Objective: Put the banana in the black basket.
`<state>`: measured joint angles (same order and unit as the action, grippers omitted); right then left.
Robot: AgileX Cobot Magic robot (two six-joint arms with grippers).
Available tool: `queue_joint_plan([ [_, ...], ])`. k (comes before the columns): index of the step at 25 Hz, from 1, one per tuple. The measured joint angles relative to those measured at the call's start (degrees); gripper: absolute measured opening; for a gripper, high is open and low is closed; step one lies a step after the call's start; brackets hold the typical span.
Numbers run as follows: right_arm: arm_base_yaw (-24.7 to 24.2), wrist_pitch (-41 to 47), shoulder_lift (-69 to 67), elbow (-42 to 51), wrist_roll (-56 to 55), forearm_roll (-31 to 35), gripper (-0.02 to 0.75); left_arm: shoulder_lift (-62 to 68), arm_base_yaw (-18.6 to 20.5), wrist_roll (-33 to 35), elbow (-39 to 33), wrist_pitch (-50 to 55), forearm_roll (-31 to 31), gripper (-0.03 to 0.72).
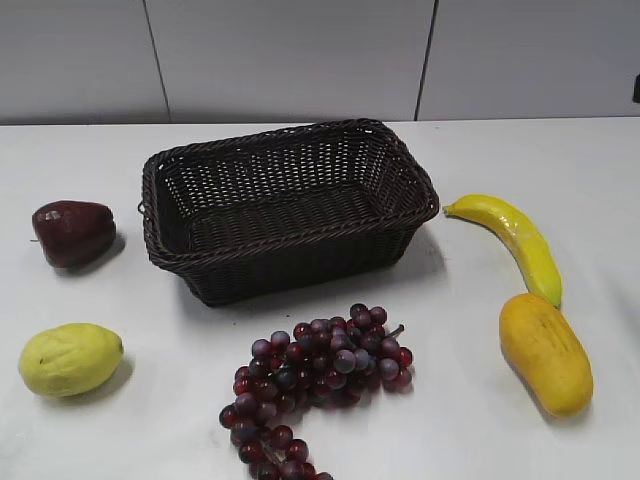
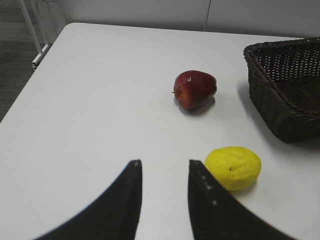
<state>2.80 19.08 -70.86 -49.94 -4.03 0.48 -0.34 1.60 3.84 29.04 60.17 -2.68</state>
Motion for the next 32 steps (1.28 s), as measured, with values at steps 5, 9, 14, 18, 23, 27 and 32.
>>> queue_joint_plan([
  [5, 0.0, 11.6, -11.3, -10.0, 2.0, 0.2, 0.592, 0.0, 0.0, 0.0, 0.0, 0.0, 0.0, 0.235],
  [9, 0.0, 16.0, -18.3, -15.6, 5.6, 3.0, 0.592, 0.0, 0.0, 0.0, 0.0, 0.0, 0.0, 0.235],
  [14, 0.4, 18.1, -25.4, -18.2, 10.2, 7.3, 0.592, 0.0, 0.0, -0.1, 0.0, 0.0, 0.0, 0.235],
  [18, 2.5, 17.9, -31.0, -18.4, 12.8, 7.5, 0.592, 0.0, 0.0, -0.1, 0.0, 0.0, 0.0, 0.235],
  [23, 3.9, 15.7, -37.4, -18.5, 13.3, 5.6, 0.592, 0.0, 0.0, 0.0, 0.0, 0.0, 0.0, 0.235],
  [27, 3.9, 13.0, -40.8, -18.7, 13.4, 2.0, 0.592, 0.0, 0.0, -0.1, 0.0, 0.0, 0.0, 0.235],
  [32, 3.9, 9.5, -43.6, -19.1, 13.4, 0.9, 0.592, 0.0, 0.0, -0.1, 0.0, 0.0, 0.0, 0.235],
])
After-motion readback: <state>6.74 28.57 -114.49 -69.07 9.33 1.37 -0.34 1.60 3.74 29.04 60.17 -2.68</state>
